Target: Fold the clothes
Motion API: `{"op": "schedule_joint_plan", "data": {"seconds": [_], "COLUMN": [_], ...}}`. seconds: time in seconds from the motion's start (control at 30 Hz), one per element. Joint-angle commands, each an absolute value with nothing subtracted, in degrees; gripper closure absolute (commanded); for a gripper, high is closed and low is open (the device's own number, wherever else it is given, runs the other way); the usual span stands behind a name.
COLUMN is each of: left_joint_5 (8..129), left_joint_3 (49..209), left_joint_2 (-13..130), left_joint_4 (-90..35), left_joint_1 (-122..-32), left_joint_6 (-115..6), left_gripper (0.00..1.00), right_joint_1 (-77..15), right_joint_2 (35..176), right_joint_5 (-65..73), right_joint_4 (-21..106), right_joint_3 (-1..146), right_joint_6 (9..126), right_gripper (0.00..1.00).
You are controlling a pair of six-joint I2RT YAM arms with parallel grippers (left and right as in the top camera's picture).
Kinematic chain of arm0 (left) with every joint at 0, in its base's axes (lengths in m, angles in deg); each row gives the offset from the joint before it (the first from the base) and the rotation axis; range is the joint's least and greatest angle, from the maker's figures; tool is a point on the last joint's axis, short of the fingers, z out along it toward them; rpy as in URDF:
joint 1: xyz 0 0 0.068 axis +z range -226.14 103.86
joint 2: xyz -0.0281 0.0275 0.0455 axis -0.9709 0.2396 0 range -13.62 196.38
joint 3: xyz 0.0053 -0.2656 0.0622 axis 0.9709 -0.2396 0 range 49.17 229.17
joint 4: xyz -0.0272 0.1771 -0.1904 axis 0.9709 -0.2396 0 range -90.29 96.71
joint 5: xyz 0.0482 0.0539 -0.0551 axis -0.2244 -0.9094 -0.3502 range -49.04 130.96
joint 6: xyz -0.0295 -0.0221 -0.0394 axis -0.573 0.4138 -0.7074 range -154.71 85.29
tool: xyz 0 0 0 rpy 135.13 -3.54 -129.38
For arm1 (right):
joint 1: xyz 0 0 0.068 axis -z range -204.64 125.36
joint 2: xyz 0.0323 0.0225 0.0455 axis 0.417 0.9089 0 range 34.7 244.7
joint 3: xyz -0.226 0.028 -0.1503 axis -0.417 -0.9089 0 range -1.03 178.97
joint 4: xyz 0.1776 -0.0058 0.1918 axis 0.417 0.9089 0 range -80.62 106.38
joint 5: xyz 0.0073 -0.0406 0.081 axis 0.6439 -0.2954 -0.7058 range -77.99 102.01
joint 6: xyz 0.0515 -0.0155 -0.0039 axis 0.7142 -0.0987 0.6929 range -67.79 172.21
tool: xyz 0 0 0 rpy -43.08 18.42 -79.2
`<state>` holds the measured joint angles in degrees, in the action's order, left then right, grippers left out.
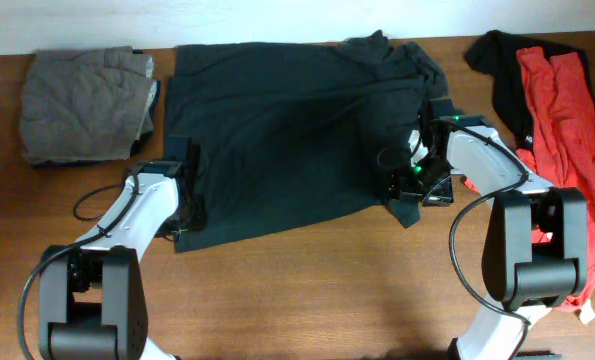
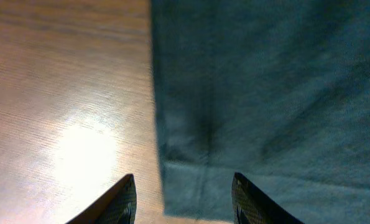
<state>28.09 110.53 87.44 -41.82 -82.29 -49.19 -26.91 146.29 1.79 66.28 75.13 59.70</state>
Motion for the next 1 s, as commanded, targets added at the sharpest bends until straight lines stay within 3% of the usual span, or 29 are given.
{"op": "schedule_joint_plan", "data": {"seconds": [0.0, 0.4, 0.6, 0.97], "left_joint_5": [31.22, 32.64, 39.22, 39.46], "left_joint_3": [108.35, 104.54, 98.97, 98.45], "left_joint_2": [87.85, 87.92, 87.96, 87.94], "left_joint_4": [-40.62, -38.83, -31.92, -31.37], "left_joint_1": [-82.25, -82.25, -82.25, -82.25], "left_joint_6": [-45.89, -45.94, -45.94, -45.94], "left_gripper": [0.5, 0.5, 0.58, 0.97], "right_joint_1": [-27.26, -27.26, -27.26, -27.26], "right_joint_2": [145.7, 145.7, 145.7, 145.7], "right_joint_5": [2.14, 2.14, 2.14, 2.12], "right_joint_4": [66.33, 66.33, 66.42, 67.03], "right_joint_3": [74.83, 74.83, 74.83, 74.83], "right_joint_6": [58.89, 58.5, 58.47, 58.5], "right_gripper": [0.21, 0.21, 0.21, 0.21]}}
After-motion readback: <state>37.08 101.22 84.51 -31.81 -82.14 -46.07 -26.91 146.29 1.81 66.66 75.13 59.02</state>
